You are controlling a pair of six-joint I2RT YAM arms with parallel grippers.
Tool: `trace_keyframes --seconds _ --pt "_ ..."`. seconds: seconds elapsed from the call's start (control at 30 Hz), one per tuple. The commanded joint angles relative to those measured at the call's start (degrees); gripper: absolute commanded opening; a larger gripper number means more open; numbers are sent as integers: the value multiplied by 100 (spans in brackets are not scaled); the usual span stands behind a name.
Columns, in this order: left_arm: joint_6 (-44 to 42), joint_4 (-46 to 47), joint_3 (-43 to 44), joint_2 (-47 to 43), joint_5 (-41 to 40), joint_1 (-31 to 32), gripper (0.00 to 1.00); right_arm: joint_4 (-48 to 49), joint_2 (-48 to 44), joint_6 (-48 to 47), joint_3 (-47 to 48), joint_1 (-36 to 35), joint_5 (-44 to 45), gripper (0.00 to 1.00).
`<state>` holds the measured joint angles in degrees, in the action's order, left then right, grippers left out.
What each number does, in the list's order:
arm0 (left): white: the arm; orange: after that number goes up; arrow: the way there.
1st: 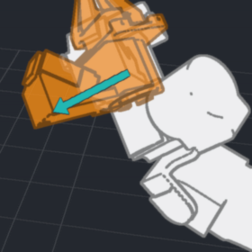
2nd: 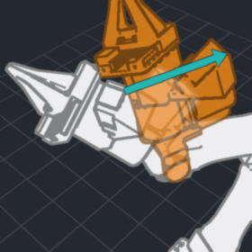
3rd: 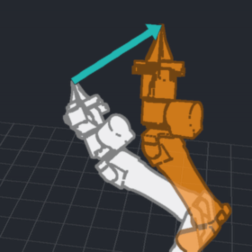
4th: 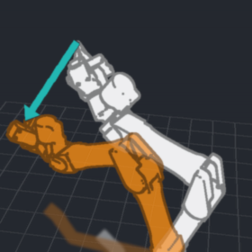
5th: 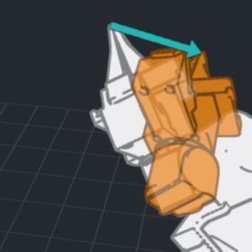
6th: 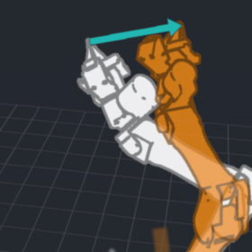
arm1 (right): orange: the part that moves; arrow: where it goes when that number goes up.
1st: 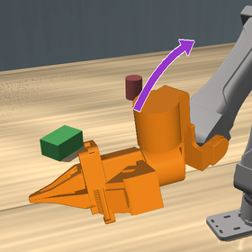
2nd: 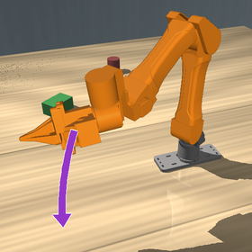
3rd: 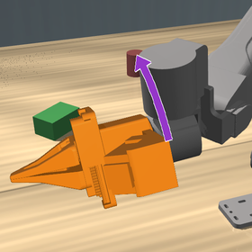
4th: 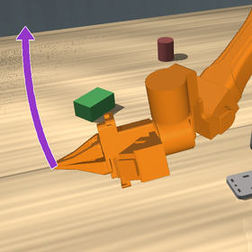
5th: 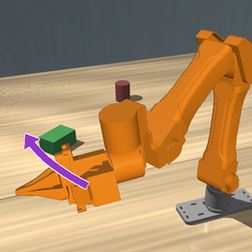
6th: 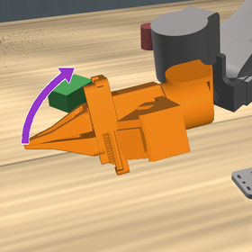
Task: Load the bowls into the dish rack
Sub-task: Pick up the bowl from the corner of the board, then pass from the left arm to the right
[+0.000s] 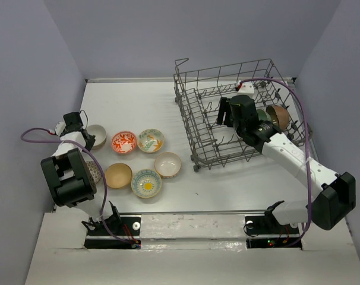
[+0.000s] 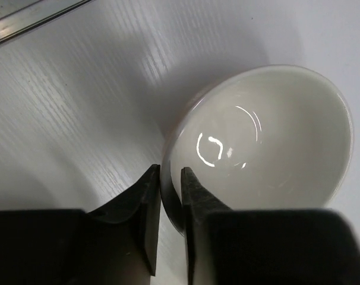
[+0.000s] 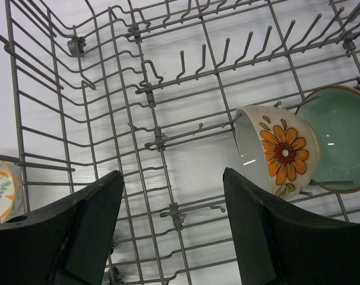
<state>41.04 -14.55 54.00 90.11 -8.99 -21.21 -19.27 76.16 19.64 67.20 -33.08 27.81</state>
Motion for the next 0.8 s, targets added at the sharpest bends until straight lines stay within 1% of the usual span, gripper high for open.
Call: trace_keyframes --seconds 0.0,0.03,0.07,0.1,0.2,0.23,0.33,0.63,0.73,0.77 --pt "45 189 128 -28 73 -23 19 187 4 -57 -40 -32 31 74" --pt "45 198 155 -37 91 -32 13 186 21 -65 -32 -32 31 74" --pt "45 224 164 -46 152 -23 3 186 30 -65 -23 -32 31 73" --pt "36 233 190 -54 187 -32 0 186 48 -65 -14 -32 31 74" --pt "27 250 321 -168 371 -23 0 169 74 -65 12 -32 22 73" --pt "-8 163 557 -186 416 -41 0 143 83 -65 21 -32 40 73" --pt "-69 75 778 -274 583 -23 0 125 83 -65 74 -32 84 73" --pt "-78 -31 1490 -994 855 -15 0 37 74 -65 311 -32 347 73" --pt "-104 -39 1780 -1162 1293 55 0 37 92 -22 434 -32 365 74" --pt "-157 -74 1964 -1231 1312 108 0 2 101 22 539 -32 278 74"
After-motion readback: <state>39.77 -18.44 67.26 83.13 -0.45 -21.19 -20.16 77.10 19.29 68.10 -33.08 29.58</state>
